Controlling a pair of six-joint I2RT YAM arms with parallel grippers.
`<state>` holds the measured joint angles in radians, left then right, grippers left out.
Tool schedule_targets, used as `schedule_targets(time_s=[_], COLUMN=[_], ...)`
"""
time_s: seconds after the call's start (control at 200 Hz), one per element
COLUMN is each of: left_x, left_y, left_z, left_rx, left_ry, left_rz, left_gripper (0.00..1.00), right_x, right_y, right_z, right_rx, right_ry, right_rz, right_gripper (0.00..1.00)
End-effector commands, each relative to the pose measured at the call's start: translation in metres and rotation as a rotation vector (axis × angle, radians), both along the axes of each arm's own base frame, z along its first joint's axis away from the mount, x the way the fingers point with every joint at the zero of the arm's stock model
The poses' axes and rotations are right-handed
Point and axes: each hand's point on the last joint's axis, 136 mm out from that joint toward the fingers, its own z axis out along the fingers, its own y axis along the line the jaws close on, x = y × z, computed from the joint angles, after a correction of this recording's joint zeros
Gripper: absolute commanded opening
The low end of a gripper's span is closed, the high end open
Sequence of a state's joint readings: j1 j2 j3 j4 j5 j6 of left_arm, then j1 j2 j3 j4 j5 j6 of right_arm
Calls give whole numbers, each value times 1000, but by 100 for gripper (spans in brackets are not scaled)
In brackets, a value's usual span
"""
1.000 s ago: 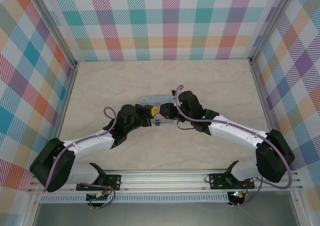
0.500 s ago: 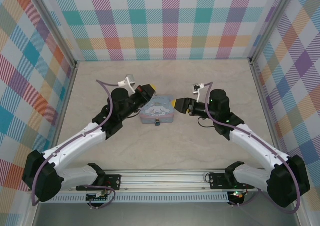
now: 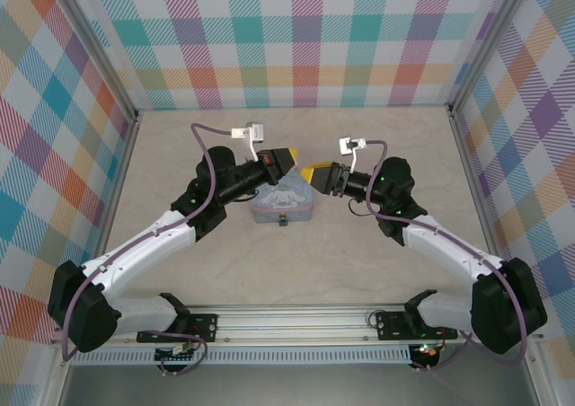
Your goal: Unlock a padlock with a key
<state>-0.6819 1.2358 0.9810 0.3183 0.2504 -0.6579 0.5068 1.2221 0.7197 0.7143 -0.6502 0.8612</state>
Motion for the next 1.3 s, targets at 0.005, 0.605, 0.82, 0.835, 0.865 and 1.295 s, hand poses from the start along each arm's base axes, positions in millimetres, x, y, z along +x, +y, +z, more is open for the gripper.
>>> schedule_targets(time_s=[0.005,0.605,0.82,0.835,0.865,1.295], left_x=[-7,-4,-4,-3,-3,-2], left_y=[-7,-7,-7,-7,-7,-8], left_z=[30,23,20,20,20,18], left_rx=[-86,-125,-124,-125,-126,-140], left_ry=[-52,-8,0,1,0,7], left_rz=[-43,-31,-26,-26,-26,-24], left_gripper=[0,0,0,0,0,0], right_x=[-3,2,3,3,3,4], right_y=[0,18,17,17,16,18], right_z=[38,38,42,42,43,45], right_rx=[90,125,134,135,137,154], right_ry=[-108,-80,-78,-80,-80,-58], right_rz=[12,37,32,32,30,45], right_gripper=[58,39,34,33,33,12])
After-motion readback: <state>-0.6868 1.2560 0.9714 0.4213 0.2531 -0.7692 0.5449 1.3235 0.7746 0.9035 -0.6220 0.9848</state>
